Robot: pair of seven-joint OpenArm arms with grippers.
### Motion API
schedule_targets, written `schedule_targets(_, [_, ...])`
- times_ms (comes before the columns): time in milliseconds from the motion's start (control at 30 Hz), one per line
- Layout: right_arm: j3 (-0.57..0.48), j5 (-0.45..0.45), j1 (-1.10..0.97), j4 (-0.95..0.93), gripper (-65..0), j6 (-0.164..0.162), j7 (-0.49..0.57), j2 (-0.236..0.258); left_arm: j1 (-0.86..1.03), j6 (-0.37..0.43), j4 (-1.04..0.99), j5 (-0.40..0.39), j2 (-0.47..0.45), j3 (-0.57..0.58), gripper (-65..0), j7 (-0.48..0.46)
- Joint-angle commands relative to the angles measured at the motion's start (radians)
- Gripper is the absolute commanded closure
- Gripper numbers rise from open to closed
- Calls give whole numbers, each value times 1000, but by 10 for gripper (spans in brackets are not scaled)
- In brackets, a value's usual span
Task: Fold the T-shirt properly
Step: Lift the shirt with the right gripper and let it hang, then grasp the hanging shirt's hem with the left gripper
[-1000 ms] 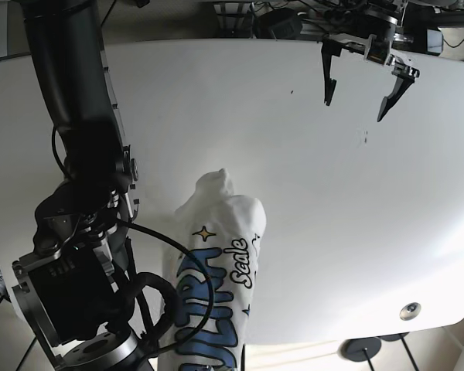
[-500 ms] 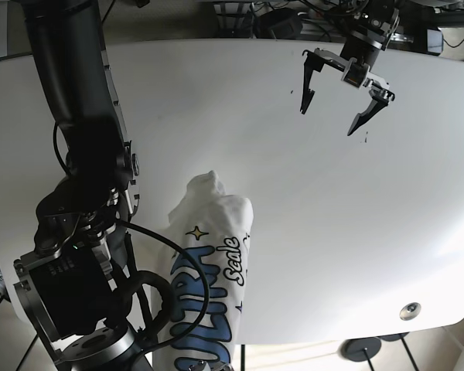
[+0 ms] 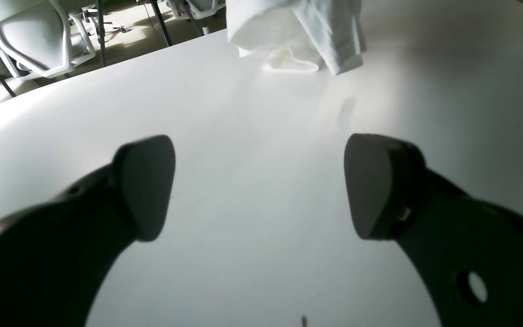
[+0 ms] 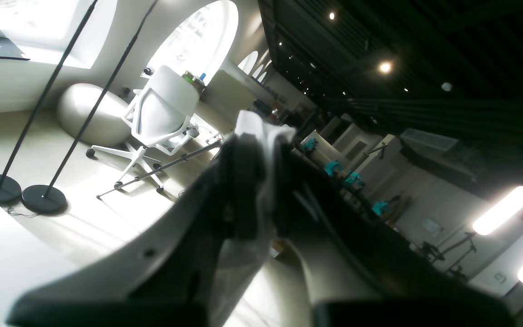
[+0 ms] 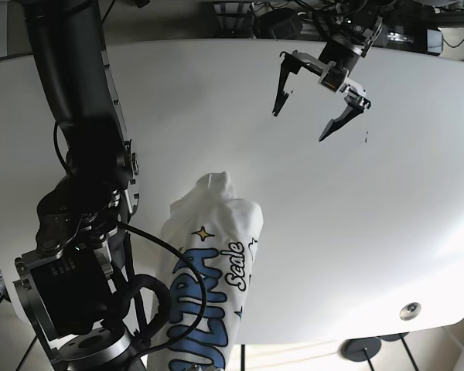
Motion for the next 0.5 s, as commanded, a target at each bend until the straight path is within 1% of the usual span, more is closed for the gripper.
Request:
schedule_targets(33, [2, -6, 40, 5, -19, -7, 30, -2, -23, -1, 9, -11, 0, 24, -542, -25])
schedule_targets(133, [2, -6, 40, 5, -19, -7, 30, -2, -66, 2, -18, -14, 4, 77, -542, 7])
schedule_targets(300, [2, -6, 40, 5, -19, -7, 30, -3, -166, 1, -118, -14, 105, 125, -546, 22])
schedule_targets(400, [2, -6, 40, 5, -19, -7, 30, -3, -210, 1, -164, -14, 144, 159, -547, 24])
schedule_targets(500, [2, -6, 38, 4, -19, -7, 30, -3, -258, 1, -195, -14, 182, 185, -547, 52])
